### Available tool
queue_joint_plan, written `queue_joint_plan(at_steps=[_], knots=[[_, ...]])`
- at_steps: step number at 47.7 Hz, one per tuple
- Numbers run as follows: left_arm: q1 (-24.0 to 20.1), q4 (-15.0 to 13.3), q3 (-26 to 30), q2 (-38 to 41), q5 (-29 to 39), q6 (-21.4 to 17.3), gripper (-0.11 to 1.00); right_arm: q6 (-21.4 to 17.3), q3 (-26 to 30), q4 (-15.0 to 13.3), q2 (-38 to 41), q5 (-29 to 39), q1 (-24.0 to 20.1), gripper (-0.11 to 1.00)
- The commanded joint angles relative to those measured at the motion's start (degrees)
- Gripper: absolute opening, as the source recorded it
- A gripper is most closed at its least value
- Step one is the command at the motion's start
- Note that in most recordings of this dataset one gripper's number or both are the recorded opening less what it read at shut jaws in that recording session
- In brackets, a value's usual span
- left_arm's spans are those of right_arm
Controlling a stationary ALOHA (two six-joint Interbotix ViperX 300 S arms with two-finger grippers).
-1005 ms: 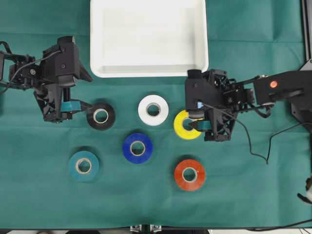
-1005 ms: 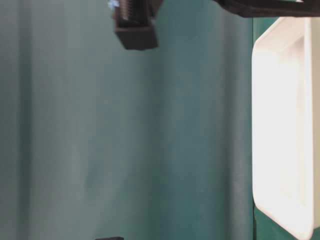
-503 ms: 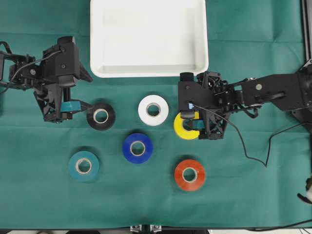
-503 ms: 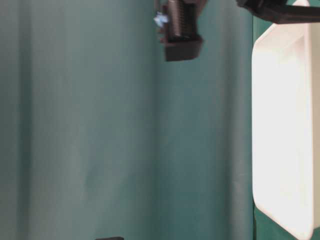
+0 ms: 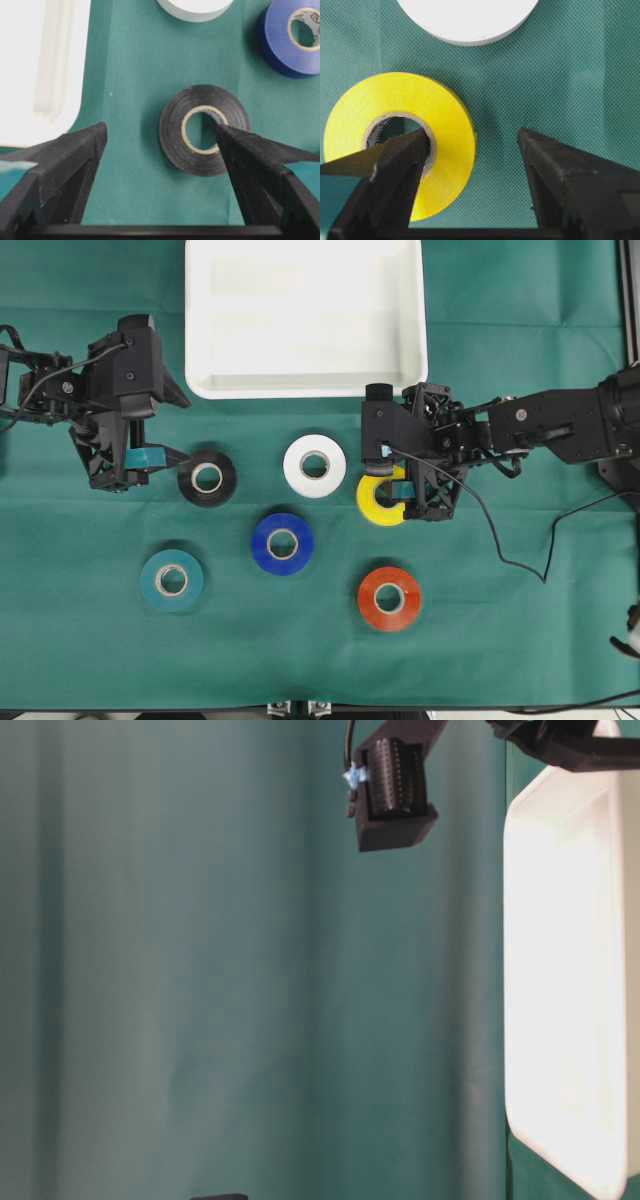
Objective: Put the tape alternately from left to right into the white case.
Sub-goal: 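Lower the right gripper into the yellow tape roll's hole, then close the right gripper on the yellow roll and lift it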
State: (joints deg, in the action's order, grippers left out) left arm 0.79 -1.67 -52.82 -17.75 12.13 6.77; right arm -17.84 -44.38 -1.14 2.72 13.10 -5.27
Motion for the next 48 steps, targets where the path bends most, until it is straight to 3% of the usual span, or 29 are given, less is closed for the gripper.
queue_joint_plan(at_steps=[1,6,12,14,31,48], knots=[[0.0,0.1,0.9,-0.4,-0.3,0.1,0.72,0.1,0.4,-0.2,-0.6,-0.4,0.1,0.74],[0.0,0.0,0.9,-0.4,-0.3,0.1,0.72,0.2,0.5,-0.2,-0.6,-0.2,0.1,0.66],[-0.1,0.0,0.9,-0.4,-0.3,0.1,0.72,0.2,0.7,-0.2,-0.6,0.0,0.1,0.35],[-0.1,0.1,0.9,-0.4,-0.3,0.1,0.72,0.2,0.7,-0.2,-0.6,0.0,0.1,0.3],[-0.1,0.0,1.0,-0.4,-0.3,0.1,0.72,0.2,1.3,-0.2,-1.8,0.2,0.0,0.3],[-0.1,0.0,1.4,-0.4,-0.3,0.2,0.72,0.2,4.2,-0.2,-11.1,4.7,-0.3,0.3]])
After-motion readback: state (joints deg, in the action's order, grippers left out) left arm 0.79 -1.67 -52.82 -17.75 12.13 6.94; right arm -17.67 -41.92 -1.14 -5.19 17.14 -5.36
